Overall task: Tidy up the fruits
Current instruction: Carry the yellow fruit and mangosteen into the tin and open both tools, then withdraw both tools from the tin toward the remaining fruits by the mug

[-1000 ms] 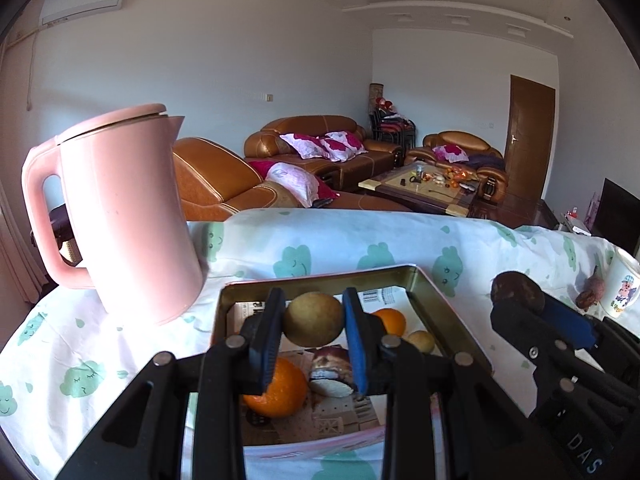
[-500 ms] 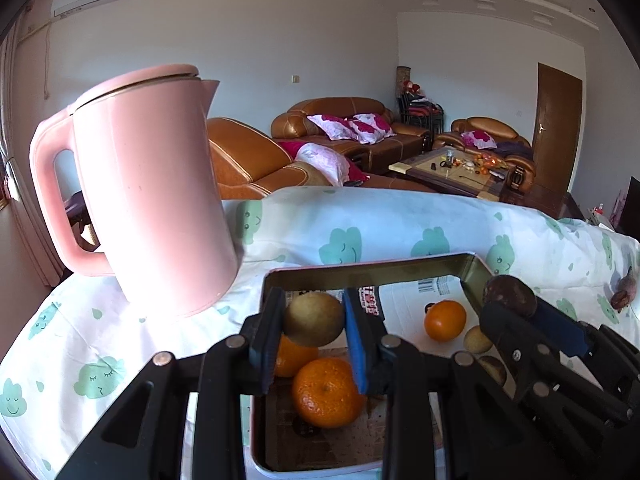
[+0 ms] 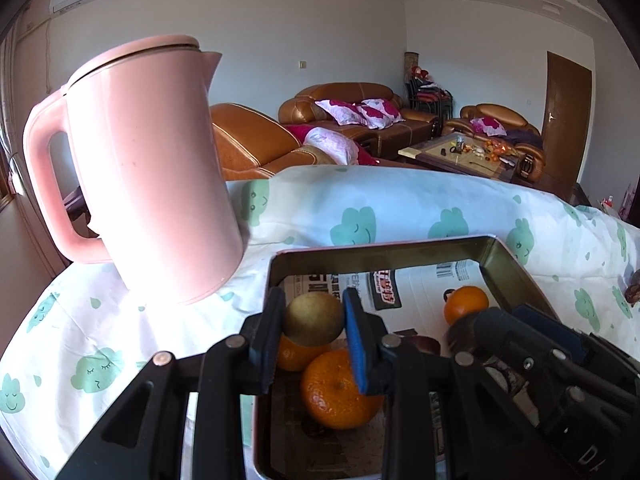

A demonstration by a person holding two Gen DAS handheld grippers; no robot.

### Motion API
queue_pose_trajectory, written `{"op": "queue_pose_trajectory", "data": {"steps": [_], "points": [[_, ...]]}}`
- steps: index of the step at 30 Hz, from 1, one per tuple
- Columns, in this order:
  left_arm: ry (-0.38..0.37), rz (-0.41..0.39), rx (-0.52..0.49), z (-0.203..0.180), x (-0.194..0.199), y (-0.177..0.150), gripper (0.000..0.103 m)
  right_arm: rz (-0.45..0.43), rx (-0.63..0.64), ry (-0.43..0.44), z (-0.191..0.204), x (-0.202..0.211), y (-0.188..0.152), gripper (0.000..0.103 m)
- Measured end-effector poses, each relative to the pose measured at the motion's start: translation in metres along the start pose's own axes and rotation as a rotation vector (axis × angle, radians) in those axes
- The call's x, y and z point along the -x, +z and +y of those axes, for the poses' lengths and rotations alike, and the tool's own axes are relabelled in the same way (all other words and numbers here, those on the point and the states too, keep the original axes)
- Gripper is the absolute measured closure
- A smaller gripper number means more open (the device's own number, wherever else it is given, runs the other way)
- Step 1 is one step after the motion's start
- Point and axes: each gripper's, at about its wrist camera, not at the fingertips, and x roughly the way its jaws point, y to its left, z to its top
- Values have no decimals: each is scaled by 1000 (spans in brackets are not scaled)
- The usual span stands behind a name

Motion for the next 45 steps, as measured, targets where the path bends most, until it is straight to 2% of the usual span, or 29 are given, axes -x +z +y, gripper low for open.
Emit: {"op": "queue_pose_trajectory", "data": {"steps": [5,8,9,10,11,12,13,15,18,26,33,36,41,45], "points": [[3,5,-17,-3,-2,-1,72,-18,-32,46,-3,4,0,59],[8,-1,-25,-4,-1,-1,71,-68,-16,11,0,14,1,58],[10,-6,-25,-4,0,-1,62,-97,-7,-17,1,20,2,58],[11,-9,-22,-4,0,-1,42,-126,3,-48,3,25,2,56],[13,-17,-13,-3,2,-1,30,-153,12,-83,3,31,3,53],[19,-28,-2,-2,4,-1,13,-179,20,-121,4,35,2,41],[24,-43,6,-1,7,-1,6,-206,26,-149,4,39,2,30],[28,-65,3,-1,11,0,5,-237,36,-177,4,45,2,26],[29,-65,-10,-5,11,0,0,-238,42,-228,3,46,3,26],[7,-54,-3,-10,11,-3,0,-252,38,-275,-5,51,-1,26],[57,-74,44,-9,19,-8,0,-255,30,-341,-14,54,-5,26],[49,-84,63,-8,25,-10,0,-245,33,-378,-18,58,-6,26],[41,-126,17,-21,35,-13,0,-230,9,-422,-34,70,-8,26],[1,-173,-29,-36,46,-17,0,-229,-1,-450,-52,86,-9,26]]}}
